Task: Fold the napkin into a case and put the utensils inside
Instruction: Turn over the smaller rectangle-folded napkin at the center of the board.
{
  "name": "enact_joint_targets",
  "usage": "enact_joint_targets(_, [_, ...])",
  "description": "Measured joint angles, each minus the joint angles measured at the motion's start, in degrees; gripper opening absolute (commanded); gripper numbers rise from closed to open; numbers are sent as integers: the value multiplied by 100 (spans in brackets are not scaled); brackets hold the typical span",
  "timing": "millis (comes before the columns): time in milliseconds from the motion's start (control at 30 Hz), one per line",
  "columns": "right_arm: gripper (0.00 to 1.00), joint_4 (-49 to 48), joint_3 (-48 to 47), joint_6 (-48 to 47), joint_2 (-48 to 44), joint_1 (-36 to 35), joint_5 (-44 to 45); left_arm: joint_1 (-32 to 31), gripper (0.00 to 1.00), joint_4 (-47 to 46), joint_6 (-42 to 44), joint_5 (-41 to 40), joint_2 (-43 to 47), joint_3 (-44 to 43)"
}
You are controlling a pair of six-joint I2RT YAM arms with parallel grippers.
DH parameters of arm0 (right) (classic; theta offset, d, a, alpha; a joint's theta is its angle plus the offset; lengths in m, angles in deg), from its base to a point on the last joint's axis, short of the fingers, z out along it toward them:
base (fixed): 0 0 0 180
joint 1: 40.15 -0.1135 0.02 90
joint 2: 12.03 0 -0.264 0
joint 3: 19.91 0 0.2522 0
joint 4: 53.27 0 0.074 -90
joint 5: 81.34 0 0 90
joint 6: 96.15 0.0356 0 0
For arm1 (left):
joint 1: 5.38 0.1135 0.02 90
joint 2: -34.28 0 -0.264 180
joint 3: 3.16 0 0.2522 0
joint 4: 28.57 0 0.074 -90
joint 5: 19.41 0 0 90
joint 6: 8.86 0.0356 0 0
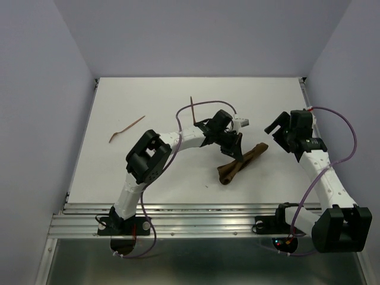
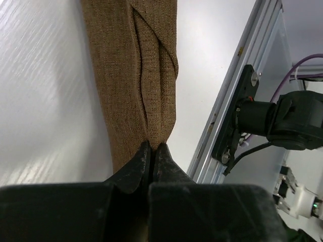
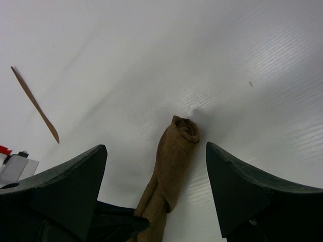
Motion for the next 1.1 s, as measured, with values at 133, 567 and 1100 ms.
enact_joint_targets(133, [84,15,0,0,11,0,0,192,0,-275,-188,422,-254,179])
enact_joint_targets(567, [84,42,-63,-173,393,0,-267,476,0,-1019,-553,1180,-380,476])
enact_joint_targets(1100, [84,37,-63,-487,691,0,-640,892,35,-1403,-741,1335,-535,813])
